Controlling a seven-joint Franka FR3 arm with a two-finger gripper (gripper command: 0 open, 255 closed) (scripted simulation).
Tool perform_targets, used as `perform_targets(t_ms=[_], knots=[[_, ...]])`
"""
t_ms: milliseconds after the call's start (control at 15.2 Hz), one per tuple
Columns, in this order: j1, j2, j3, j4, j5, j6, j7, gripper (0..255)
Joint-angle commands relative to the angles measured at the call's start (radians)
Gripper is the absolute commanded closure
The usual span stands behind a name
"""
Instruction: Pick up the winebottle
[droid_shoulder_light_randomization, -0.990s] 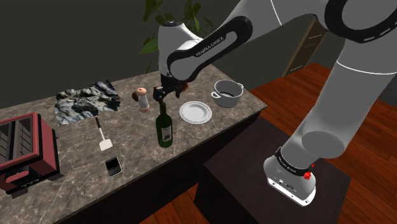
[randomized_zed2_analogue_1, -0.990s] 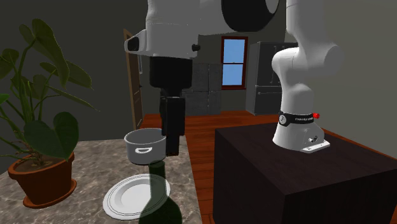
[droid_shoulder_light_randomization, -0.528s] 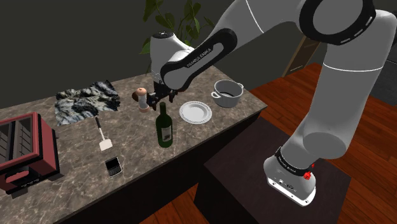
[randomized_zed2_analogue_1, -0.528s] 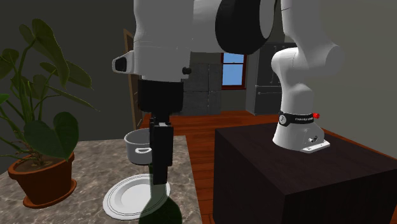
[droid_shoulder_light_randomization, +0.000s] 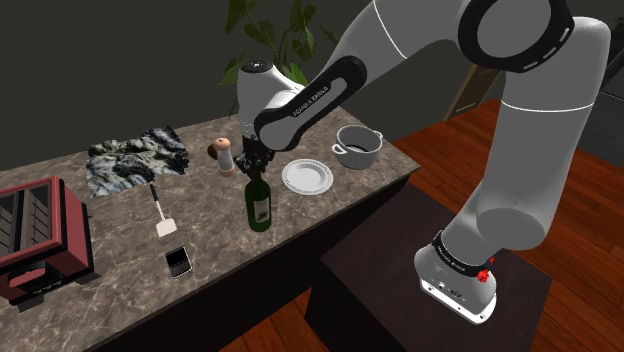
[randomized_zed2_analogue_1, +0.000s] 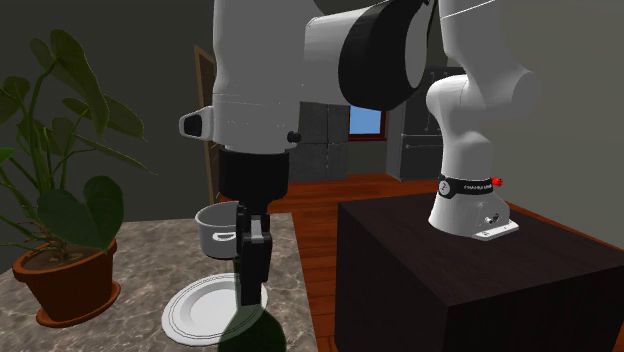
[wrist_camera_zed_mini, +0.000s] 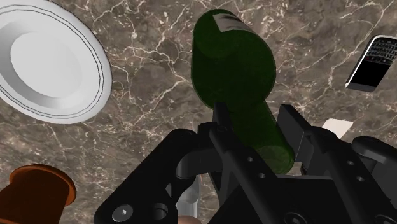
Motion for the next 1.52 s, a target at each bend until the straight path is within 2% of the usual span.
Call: perform_targets(t_ms=[0,396,1452], knots=[[0.000,0.001,0.000,-0.001,0.000,0.000,0.000,255],[-0.001,0.001,0.000,0.001,0.000,-0.001,-0.001,255],[-0.023,-0.131,0.031,0.044,0.071,-0.169,-0.054,255]])
